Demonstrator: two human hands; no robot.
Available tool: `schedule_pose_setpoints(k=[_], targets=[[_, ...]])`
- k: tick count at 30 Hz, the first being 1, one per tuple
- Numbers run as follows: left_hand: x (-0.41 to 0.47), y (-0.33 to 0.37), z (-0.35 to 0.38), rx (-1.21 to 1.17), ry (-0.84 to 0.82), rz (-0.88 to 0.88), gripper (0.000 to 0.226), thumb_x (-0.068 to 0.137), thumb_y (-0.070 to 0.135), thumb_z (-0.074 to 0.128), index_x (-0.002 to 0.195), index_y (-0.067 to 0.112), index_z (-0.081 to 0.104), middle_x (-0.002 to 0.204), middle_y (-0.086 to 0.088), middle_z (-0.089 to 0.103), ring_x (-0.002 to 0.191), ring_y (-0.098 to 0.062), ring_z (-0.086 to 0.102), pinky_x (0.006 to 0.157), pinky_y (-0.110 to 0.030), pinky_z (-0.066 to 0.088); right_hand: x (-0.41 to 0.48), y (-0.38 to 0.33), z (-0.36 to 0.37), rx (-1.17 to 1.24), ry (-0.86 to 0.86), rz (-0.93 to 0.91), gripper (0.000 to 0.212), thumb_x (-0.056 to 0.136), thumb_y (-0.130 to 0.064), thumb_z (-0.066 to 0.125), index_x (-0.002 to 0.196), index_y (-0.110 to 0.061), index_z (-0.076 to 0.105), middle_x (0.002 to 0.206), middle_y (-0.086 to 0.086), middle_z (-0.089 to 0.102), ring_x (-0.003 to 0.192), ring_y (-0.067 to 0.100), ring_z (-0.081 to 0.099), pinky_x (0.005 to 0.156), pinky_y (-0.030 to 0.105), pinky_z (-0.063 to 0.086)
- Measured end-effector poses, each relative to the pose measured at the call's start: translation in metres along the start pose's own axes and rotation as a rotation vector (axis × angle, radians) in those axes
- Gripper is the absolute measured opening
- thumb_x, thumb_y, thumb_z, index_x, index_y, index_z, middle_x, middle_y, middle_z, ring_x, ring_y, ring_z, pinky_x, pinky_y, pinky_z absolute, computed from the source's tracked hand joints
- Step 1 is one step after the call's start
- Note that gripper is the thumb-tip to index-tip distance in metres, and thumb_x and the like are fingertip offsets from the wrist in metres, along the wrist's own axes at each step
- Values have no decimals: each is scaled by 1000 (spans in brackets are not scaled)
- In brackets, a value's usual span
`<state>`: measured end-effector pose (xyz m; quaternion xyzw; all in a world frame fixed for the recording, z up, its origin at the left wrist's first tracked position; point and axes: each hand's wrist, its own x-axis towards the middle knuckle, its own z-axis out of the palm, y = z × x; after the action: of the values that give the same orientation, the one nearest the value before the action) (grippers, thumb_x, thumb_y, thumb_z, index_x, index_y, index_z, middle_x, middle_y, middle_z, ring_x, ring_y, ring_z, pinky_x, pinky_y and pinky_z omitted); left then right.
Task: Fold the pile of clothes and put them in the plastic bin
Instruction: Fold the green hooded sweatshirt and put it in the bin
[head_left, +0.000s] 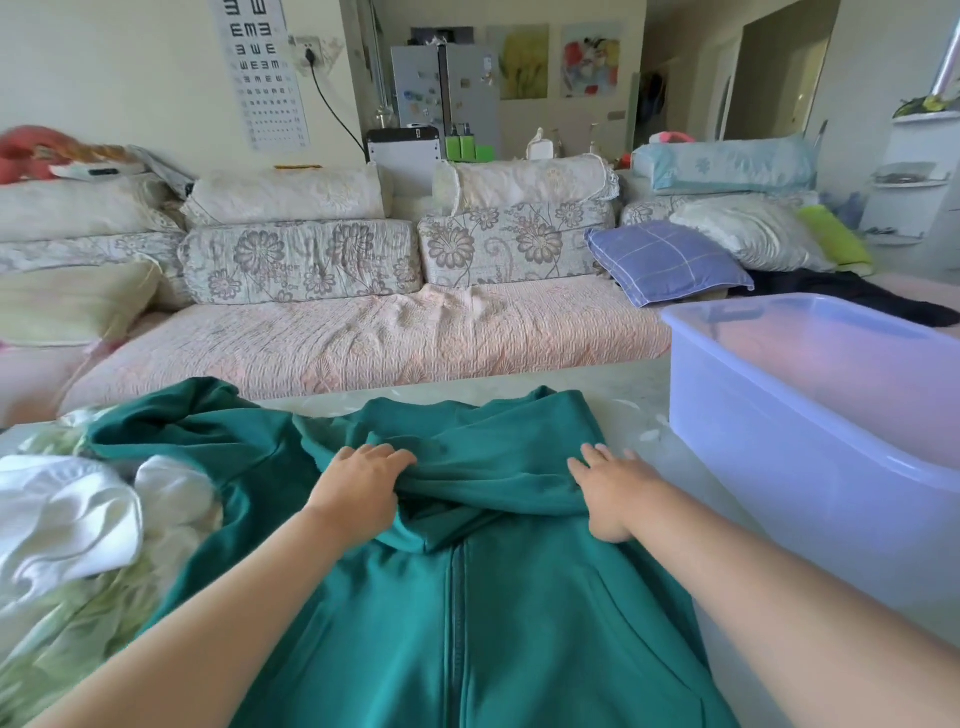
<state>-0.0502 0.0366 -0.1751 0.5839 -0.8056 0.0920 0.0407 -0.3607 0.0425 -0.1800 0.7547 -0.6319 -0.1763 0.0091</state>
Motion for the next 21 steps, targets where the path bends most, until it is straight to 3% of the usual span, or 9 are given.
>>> schedule_pose_setpoints(k=[2,6,9,11,13,15,17,19,21], targets=[[-7,-18,2,61,-1,-37,54,85,19,51,138,30,46,127,7,55,121,-18,48,102,-32,33,-1,-18,-7,101,82,-75,94,83,-13,51,160,-19,-3,167,9,-8,154,22,-2,124,44,7],[-12,-49,5,79,30,-74,52,81,10,52,130,26,56,115,1,59,113,-22,55,106,-30,31,-1,-53,-18,220,192,-278,102,81,5,47,158,-31,-10,166,1,-14,154,16,-6,125,38,6],[-12,-63,-3,-87,140,-118,40,76,0,54,107,21,70,98,-2,57,99,-28,58,82,-34,45,-1,-66,-21,205,200,-344,107,80,21,41,158,-35,-6,167,0,-11,154,15,-3,124,33,9],[-13,-66,-14,-119,273,-71,36,71,-5,57,94,18,71,91,-2,54,90,-29,59,61,-32,42,-2,-65,-20,213,189,-334,108,80,23,39,158,-37,-4,167,-3,-8,154,13,0,122,30,15],[-16,-65,-30,-45,302,32,40,69,-5,57,93,23,71,91,1,55,88,-26,59,57,-29,37,-3,-60,-18,212,169,-322,107,81,22,38,158,-40,-2,167,-7,-7,153,10,0,119,29,22],[-20,-61,-44,-13,65,58,46,73,-1,52,102,31,67,96,7,53,93,-22,58,62,-29,39,-4,-55,-16,213,142,-310,108,79,22,36,157,-43,0,167,-9,-7,153,8,-1,119,31,27],[-25,-57,-54,-89,-438,-43,52,75,2,51,115,34,62,101,5,58,90,-23,61,67,-32,49,-3,-54,-14,247,101,-303,109,77,22,32,156,-47,2,167,-10,-9,153,8,-4,119,32,27],[-34,-51,-62,-290,-876,-181,45,79,10,59,119,31,59,95,-1,62,74,-23,60,59,-30,50,-5,-59,-14,280,44,-297,109,75,19,29,155,-50,2,166,-9,-12,153,9,-7,119,35,28],[-42,-48,-63,-508,-988,-281,23,84,25,63,107,24,65,87,1,64,65,-18,59,55,-23,42,-7,-66,-17,296,-27,-269,103,77,9,31,155,-51,2,166,-8,-14,153,12,-11,121,42,23]])
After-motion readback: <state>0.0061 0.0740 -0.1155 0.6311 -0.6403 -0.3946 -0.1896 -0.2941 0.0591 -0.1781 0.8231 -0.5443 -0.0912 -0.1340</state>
